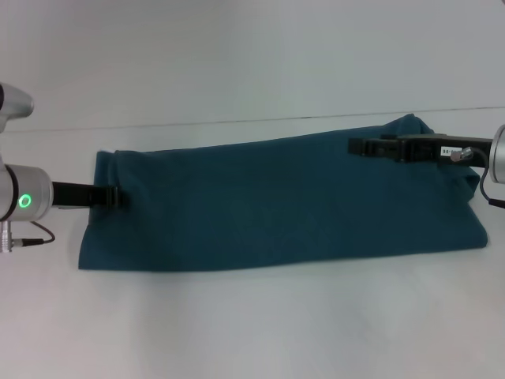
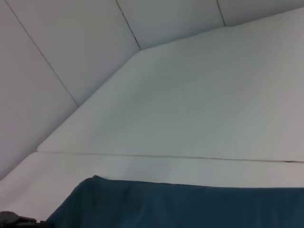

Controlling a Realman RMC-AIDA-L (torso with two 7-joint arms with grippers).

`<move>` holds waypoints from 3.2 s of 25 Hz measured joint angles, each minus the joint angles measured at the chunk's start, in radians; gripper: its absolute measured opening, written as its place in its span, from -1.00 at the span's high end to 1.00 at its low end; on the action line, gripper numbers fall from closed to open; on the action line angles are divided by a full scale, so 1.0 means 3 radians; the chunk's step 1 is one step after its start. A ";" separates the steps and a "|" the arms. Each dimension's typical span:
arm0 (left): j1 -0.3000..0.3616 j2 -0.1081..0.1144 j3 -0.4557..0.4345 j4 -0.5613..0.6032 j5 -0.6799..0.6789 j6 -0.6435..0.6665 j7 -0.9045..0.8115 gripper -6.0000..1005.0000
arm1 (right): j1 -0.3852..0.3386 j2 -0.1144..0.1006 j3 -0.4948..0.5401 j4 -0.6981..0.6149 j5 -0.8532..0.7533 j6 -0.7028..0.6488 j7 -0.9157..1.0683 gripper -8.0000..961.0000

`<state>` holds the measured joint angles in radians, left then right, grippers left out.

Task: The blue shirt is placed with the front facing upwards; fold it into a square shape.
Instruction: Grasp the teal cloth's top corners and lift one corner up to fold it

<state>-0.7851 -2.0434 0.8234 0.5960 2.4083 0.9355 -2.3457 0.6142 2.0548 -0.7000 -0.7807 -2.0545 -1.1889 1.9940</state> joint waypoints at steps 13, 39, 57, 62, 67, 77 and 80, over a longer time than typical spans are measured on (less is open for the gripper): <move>0.0045 -0.0120 0.0011 0.0331 -0.0012 0.0136 -0.0027 0.90 | -0.0034 0.0023 0.0007 0.0083 0.0043 0.0049 -0.0042 -0.91; 0.0332 -0.0040 0.0038 0.0511 0.0152 0.0151 -0.0620 -0.18 | -0.0033 0.0013 -0.0010 0.0092 0.0029 0.0024 -0.0010 -0.90; 0.0129 0.0058 0.0040 -0.0014 0.0258 -0.0143 -0.0612 -0.68 | -0.0014 0.0007 -0.0018 0.0092 0.0021 0.0031 -0.0009 -0.90; 0.0067 0.0081 0.0041 -0.0126 0.0261 -0.0136 -0.0607 -0.68 | -0.0005 -0.0003 -0.0020 0.0092 0.0020 0.0039 -0.0006 -0.90; 0.0028 0.0023 0.0031 -0.0099 0.0186 -0.0048 -0.0420 -0.64 | 0.0007 -0.0011 -0.0025 0.0128 0.0016 0.0047 -0.0005 -0.89; -0.0023 -0.0001 0.0008 -0.0078 0.0076 0.0048 -0.0210 0.09 | -0.0003 -0.0029 -0.0024 0.0174 0.0012 0.0055 -0.0004 -0.89; -0.0016 -0.0007 0.0020 -0.0065 0.0075 0.0048 -0.0209 0.22 | -0.0009 -0.0030 -0.0022 0.0174 0.0012 0.0053 -0.0004 -0.89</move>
<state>-0.7898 -2.0455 0.8293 0.5765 2.4306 0.9499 -2.4083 0.6115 2.0456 -0.7066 -0.7286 -2.0510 -1.1731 1.9927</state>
